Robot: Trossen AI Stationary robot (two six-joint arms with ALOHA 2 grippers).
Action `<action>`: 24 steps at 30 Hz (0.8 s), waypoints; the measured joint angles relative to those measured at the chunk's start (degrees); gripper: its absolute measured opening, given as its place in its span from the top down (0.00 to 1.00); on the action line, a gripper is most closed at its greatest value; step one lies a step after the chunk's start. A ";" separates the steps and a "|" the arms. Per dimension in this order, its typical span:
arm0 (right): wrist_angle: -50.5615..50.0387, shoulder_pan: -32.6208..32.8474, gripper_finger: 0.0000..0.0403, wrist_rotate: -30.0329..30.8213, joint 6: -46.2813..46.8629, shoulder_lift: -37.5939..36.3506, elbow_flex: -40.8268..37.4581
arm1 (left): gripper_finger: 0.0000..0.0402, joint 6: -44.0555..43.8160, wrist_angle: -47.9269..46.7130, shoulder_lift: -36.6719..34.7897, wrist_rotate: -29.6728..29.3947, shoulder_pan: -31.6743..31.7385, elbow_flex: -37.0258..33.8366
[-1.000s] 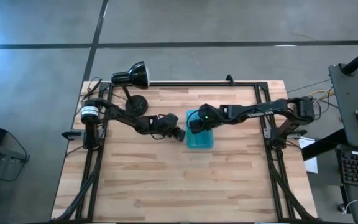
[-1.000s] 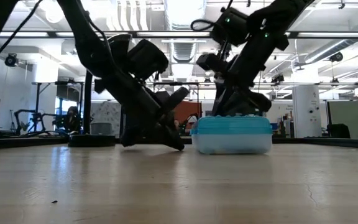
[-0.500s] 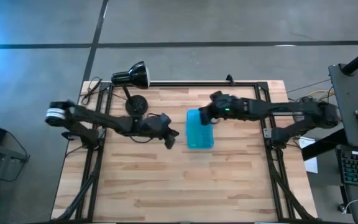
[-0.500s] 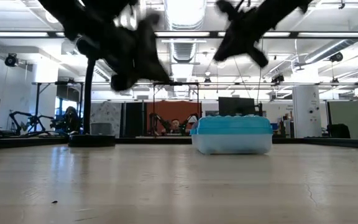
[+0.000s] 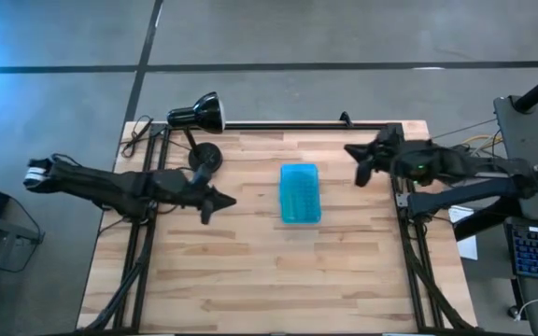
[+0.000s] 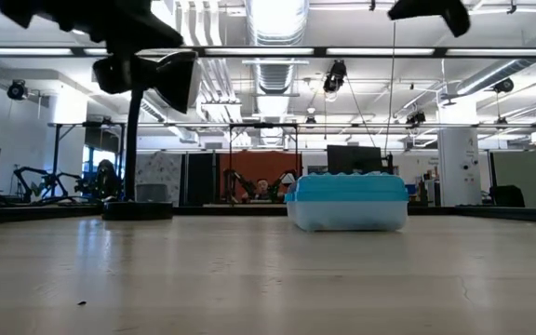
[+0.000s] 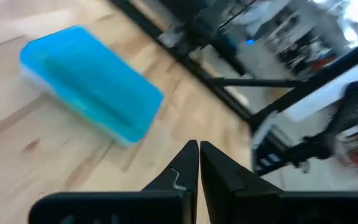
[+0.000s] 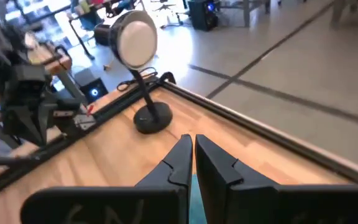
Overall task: Pick & place school supplies into a supply box
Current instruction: Return to Home Position
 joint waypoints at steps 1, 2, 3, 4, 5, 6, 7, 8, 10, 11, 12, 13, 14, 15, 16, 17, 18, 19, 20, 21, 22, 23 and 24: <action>-1.32 0.02 0.97 -0.36 2.88 -1.25 0.00 | 1.00 0.09 1.30 -1.63 0.25 -0.46 -1.34; -2.37 0.02 0.97 -1.69 5.02 -2.59 0.00 | 1.00 1.28 2.98 -3.14 0.65 -1.17 -2.80; -3.08 0.04 0.97 -2.76 5.27 -3.90 -0.12 | 1.00 3.03 4.77 -4.63 0.89 -1.98 -4.40; -3.13 0.15 0.97 -4.32 4.37 -4.99 -0.32 | 1.00 5.09 7.40 -6.13 1.06 -2.88 -6.16; -2.93 0.47 0.97 -6.76 2.77 -5.99 -0.63 | 1.00 7.04 10.49 -7.47 1.24 -3.80 -7.84; -3.09 0.80 0.97 -9.85 0.84 -7.00 -1.13 | 1.00 8.83 13.15 -8.76 1.28 -4.75 -9.60; -3.23 1.23 0.97 -13.13 -1.41 -7.83 -1.82 | 1.00 10.05 15.55 -9.94 1.28 -5.70 -11.42; -3.31 1.62 0.97 -15.98 -3.13 -8.60 -2.54 | 1.00 10.80 17.85 -11.08 1.28 -6.41 -13.17; -3.06 2.32 0.97 -18.35 -3.11 -9.92 -5.06 | 1.00 11.31 21.08 -13.10 1.28 -7.30 -16.66; -2.41 2.54 0.97 -18.22 -2.44 -10.65 -6.74 | 1.00 11.35 21.93 -13.93 1.28 -7.48 -18.33; -0.97 2.64 0.97 -18.16 -1.97 -11.38 -8.75 | 1.00 11.47 22.94 -14.64 1.19 -7.47 -19.92; 1.15 2.60 0.97 -17.95 -1.96 -12.10 -10.95 | 1.00 11.80 23.90 -15.33 1.09 -7.39 -21.49; 3.80 2.58 0.97 -17.72 -2.14 -12.96 -13.34 | 1.00 12.28 24.89 -15.95 1.03 -7.14 -23.04; 7.44 2.59 0.97 -17.74 -2.59 -13.95 -16.08 | 1.00 12.86 26.53 -16.37 0.97 -6.84 -24.52; 11.73 2.49 0.97 -17.82 -3.08 -14.88 -18.68 | 1.00 13.37 28.54 -16.77 0.98 -6.37 -25.90; 16.44 2.51 0.97 -18.03 -3.63 -15.81 -21.43 | 1.00 13.51 30.64 -17.20 1.00 -5.74 -27.31; 21.10 2.51 0.97 -18.24 -4.07 -16.88 -24.23 | 1.00 13.52 32.92 -17.51 0.93 -5.04 -28.84; 24.94 2.49 0.97 -18.30 -4.45 -18.00 -26.82 | 1.00 13.55 35.63 -17.77 0.93 -4.31 -30.24; 28.69 2.46 0.97 -18.26 -4.50 -19.22 -29.59 | 1.00 13.53 38.44 -18.02 1.23 -3.60 -31.83; 31.89 2.41 0.97 -18.26 -4.43 -20.38 -32.14 | 1.00 13.46 40.73 -18.27 1.53 -2.89 -33.39; 34.36 2.43 0.97 -18.31 -4.21 -21.66 -34.43 | 1.00 13.50 40.98 -18.47 2.00 -2.23 -33.59; 36.13 2.49 0.97 -18.53 -3.73 -23.13 -36.55 | 1.00 13.53 39.84 -18.70 2.64 -1.67 -33.32; 37.28 2.53 0.97 -18.66 -3.17 -24.50 -38.39 | 1.00 13.50 38.57 -19.15 3.27 -1.29 -33.26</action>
